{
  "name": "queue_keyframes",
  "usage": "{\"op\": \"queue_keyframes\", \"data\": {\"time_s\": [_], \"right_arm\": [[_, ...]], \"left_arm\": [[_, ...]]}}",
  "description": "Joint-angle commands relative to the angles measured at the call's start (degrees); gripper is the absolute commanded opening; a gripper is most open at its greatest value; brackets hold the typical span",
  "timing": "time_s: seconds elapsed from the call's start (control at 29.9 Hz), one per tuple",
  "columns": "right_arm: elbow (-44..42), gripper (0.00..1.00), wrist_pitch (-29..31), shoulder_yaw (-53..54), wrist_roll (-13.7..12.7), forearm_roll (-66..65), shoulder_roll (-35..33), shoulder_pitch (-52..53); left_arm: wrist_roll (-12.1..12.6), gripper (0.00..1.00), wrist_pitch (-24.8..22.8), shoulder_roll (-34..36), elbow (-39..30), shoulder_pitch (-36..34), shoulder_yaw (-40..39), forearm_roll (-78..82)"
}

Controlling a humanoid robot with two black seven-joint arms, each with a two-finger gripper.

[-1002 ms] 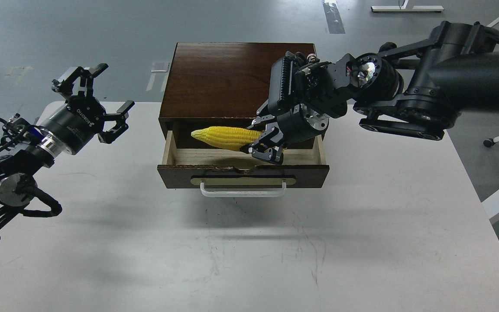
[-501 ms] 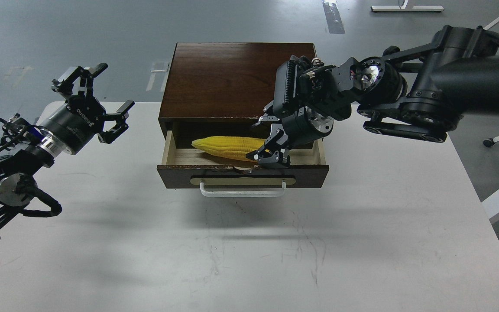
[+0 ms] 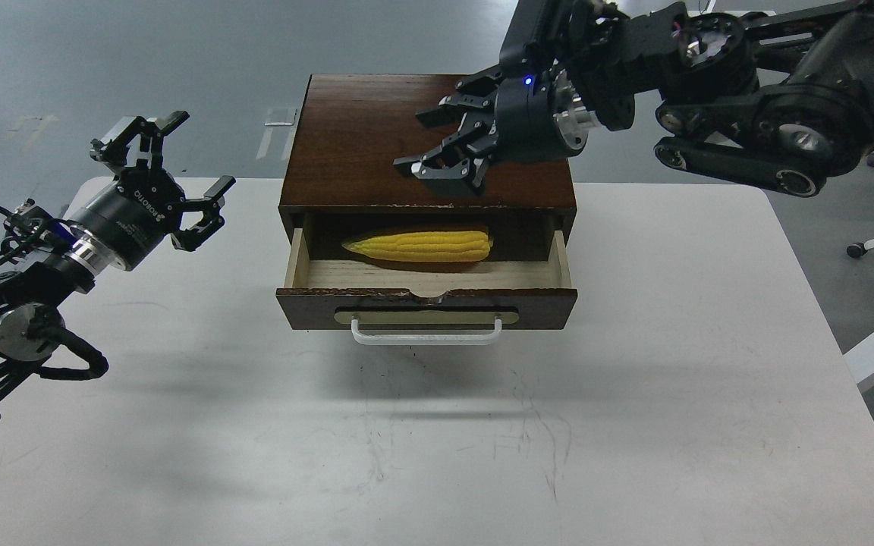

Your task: Put corn in drawer with both arms

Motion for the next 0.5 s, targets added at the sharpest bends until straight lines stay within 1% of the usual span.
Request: {"op": "queue_keyframes", "data": {"time_s": [0.0,0.03,0.13,0.2,0.23,0.27,0.3,0.33,0.4,0.47], "right_arm": [[-0.15,0.96,0.31,5.08,-0.01,12.37,-5.64,-5.13],[-0.15,0.97,0.31,7.54,-0.01,17.2,-7.75,-7.77],[-0.15,0.98,0.31,12.2,-0.01,24.35,-10.66,-12.35],[-0.24,0.99,0.31,18.25,-0.01,32.94,-14.35,-19.45],[-0.24,0.99,0.31,19.76,-0.01,34.9,-15.32,-21.23],[-0.5,0.99,-0.38,22.91,-0.01,38.31,-16.64,-25.16],[-1.38,1.0,-0.39,26.34,-0.01,41.04,-17.17,-29.11],[-1.38,1.0,-0.39,26.37,-0.01,41.07,-17.18,-29.15],[-3.57,1.0,-0.48,33.36,-0.01,45.18,-17.35,-37.37],[-6.2,1.0,-0.39,39.34,-0.01,48.25,-16.83,-43.35]], "left_arm": [[0.0,0.98,0.0,-0.66,0.02,0.1,0.0,0.0],[0.0,0.98,0.0,-0.83,0.02,0.1,0.0,0.0],[0.0,0.98,0.0,-1.01,0.02,0.1,0.0,0.0],[0.0,0.98,0.0,-1.19,0.1,0.1,-0.08,0.0],[0.0,0.98,0.0,-1.19,0.1,0.1,-0.08,0.0],[0.0,0.98,0.0,-1.19,0.1,0.1,-0.08,-0.09],[0.0,0.98,0.0,-1.27,0.19,0.36,-0.08,-0.09],[0.0,0.98,0.0,-1.28,0.19,0.36,-0.08,-0.09],[0.0,0.98,0.0,-1.71,0.19,0.71,-0.08,-0.09],[0.0,0.98,0.0,-2.24,0.54,0.8,-0.08,-0.17]]}}
